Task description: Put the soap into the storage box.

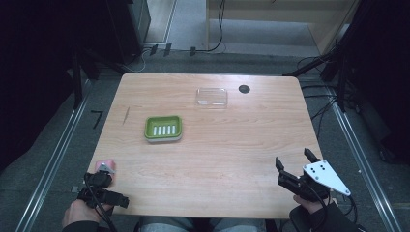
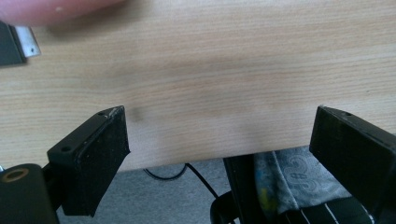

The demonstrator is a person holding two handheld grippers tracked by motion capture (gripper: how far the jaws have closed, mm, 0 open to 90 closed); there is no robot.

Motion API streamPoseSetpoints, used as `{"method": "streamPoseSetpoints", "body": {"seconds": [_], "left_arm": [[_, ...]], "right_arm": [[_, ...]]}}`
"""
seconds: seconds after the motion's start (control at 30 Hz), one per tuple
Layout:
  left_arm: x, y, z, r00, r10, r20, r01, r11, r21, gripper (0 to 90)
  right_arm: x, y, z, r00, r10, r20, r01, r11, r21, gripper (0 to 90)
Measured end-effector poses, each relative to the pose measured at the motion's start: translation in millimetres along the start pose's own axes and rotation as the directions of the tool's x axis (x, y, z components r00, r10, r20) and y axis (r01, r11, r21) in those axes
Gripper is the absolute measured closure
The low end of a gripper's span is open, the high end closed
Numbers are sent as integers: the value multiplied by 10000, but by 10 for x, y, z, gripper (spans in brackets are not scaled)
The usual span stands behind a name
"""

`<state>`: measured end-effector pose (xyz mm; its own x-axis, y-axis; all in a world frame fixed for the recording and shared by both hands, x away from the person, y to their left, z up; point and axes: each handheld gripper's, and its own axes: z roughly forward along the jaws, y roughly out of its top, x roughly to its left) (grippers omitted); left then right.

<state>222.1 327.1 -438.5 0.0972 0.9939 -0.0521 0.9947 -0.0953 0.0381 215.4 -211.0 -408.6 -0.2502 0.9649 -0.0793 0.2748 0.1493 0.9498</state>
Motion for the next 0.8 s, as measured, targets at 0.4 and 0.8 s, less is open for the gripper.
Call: {"method": "streamPoseSetpoints", "body": {"seconds": [0.4,0.8], "left_arm": [[10,-5,-28,9997,63,-228,-72,9993,-378,50],[16,28,-80,9995,23,-317,-47,9971,-761,41]], "right_arm": [[21,10,11,9999,-110,-16,110,9999,32,137],[17,9,8,10000,-58,-48,58,10000,16,137]]}}
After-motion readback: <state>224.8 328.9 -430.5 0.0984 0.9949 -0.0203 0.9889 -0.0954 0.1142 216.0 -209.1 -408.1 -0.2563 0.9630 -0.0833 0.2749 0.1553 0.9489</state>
